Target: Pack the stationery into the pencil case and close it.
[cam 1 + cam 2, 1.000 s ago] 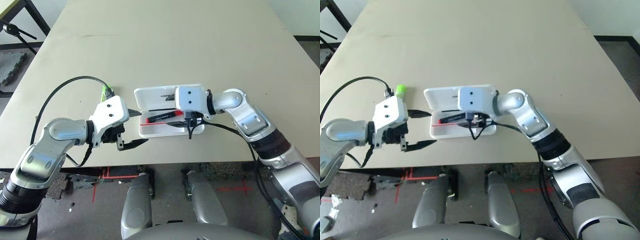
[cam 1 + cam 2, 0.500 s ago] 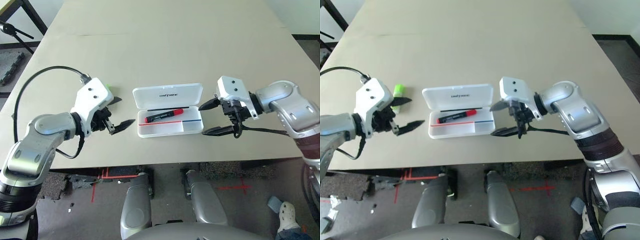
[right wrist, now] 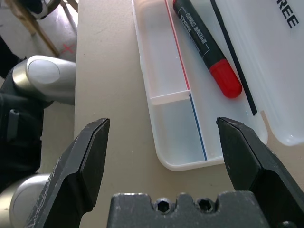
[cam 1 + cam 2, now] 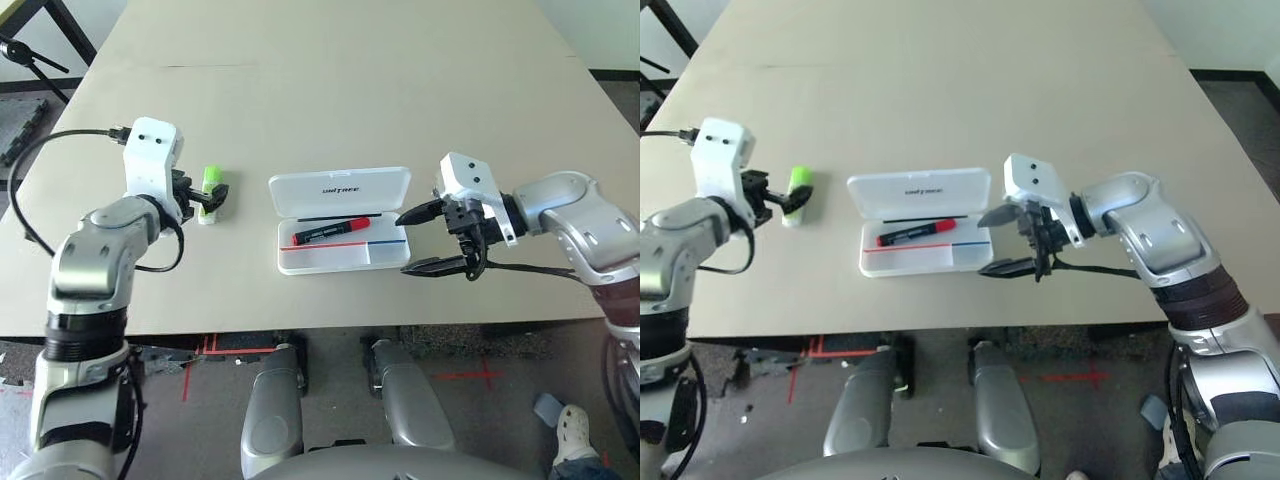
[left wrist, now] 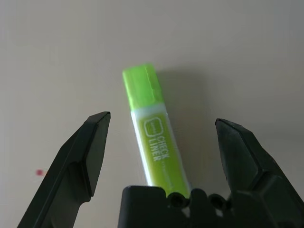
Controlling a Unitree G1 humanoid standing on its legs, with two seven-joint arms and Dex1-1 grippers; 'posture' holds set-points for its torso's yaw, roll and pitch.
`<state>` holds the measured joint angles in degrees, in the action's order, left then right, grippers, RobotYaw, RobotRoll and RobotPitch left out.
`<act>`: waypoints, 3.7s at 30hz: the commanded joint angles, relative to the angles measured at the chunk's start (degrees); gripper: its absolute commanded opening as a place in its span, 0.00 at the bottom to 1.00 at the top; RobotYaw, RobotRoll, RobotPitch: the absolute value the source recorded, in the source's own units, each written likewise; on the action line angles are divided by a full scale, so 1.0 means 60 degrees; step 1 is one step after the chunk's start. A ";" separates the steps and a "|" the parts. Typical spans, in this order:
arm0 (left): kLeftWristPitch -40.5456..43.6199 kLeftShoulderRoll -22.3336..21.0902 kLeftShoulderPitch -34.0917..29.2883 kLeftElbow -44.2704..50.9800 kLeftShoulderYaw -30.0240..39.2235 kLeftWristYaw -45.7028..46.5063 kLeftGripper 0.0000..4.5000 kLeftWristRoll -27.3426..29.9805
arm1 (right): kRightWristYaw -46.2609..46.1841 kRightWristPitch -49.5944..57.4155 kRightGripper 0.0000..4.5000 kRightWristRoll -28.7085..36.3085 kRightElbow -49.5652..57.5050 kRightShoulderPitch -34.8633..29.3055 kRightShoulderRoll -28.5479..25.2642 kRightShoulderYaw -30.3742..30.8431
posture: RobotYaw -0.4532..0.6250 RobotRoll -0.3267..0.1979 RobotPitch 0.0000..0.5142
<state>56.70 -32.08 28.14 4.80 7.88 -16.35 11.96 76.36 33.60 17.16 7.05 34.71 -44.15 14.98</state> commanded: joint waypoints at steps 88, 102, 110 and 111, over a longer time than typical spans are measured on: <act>-0.3455 -0.2726 0.0269 0.3446 -0.4196 -0.7174 0.24 0.0793 | -0.0895 -0.1609 1.00 -0.0242 -0.2588 -0.1468 -0.1227 -0.2229 | 0.37 0.62 0.45; -0.4047 -0.1920 0.0378 0.2508 -0.5119 -0.7242 0.24 -0.0339 | -0.2120 -0.1629 1.00 -0.0265 -0.3206 -0.1265 -0.1077 -0.2728 | 0.34 0.62 0.45; -0.4065 -0.1824 0.0257 0.2450 -0.5175 -0.7305 0.24 -0.0548 | -0.3359 -0.1609 1.00 -0.0352 -0.3529 -0.0703 -0.0552 -0.2998 | 0.33 0.62 0.45; -0.4058 -0.1822 0.0249 0.2465 -0.5167 -0.7304 0.32 -0.0551 | -0.3509 -0.1542 1.00 -0.0320 -0.3540 -0.0623 -0.0485 -0.3028 | 0.33 0.62 0.45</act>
<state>32.56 -43.13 30.46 19.26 -22.54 -59.62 9.14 56.76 23.70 15.47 -13.62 30.54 -47.40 -1.34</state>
